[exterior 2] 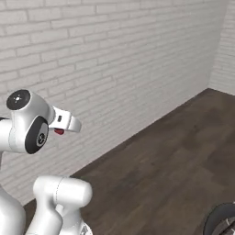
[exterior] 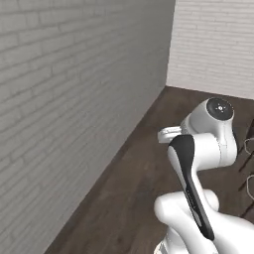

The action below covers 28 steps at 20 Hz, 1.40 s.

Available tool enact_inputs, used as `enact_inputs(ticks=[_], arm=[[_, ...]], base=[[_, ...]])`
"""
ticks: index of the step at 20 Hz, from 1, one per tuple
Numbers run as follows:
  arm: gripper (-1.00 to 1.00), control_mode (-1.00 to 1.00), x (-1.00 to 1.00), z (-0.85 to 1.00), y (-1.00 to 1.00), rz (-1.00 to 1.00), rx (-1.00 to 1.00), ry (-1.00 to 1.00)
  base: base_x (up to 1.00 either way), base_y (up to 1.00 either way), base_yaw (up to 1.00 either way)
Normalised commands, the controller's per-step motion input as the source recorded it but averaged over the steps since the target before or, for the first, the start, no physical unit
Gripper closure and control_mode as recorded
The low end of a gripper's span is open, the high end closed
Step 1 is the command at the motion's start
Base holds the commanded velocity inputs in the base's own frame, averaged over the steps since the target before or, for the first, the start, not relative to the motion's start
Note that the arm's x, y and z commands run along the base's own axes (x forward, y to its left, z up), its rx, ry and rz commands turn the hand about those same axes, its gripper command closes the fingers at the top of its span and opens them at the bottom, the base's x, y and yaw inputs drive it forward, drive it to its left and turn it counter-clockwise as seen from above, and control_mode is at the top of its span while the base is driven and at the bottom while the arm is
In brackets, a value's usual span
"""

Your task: Take the strawberry from the fridge and place it on top of the pancake, located on the dining counter.

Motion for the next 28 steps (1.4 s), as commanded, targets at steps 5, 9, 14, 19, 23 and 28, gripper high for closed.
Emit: enact_inputs(ticks=[5,9,14,19,23,28], arm=[[1.0,1.0,0.0,0.0,0.0,0.0,0.0,0.0],[1.0,1.0,0.0,0.0,0.0,0.0,0.0,0.0],[1.0,1.0,0.0,0.0,0.0,0.0,0.0,0.0],[1.0,1.0,0.0,0.0,0.0,0.0,0.0,0.0],[1.0,1.0,0.0,0.0,0.0,0.0,0.0,0.0],[1.0,1.0,0.0,0.0,0.0,0.0,0.0,0.0]], base=[[0.27,-0.32,-0.78],[0.43,-0.04,-0.75],[0.62,0.52,-0.74],[0.94,0.72,-0.67],[1.0,0.74,-0.55],[1.0,0.66,-0.59]])
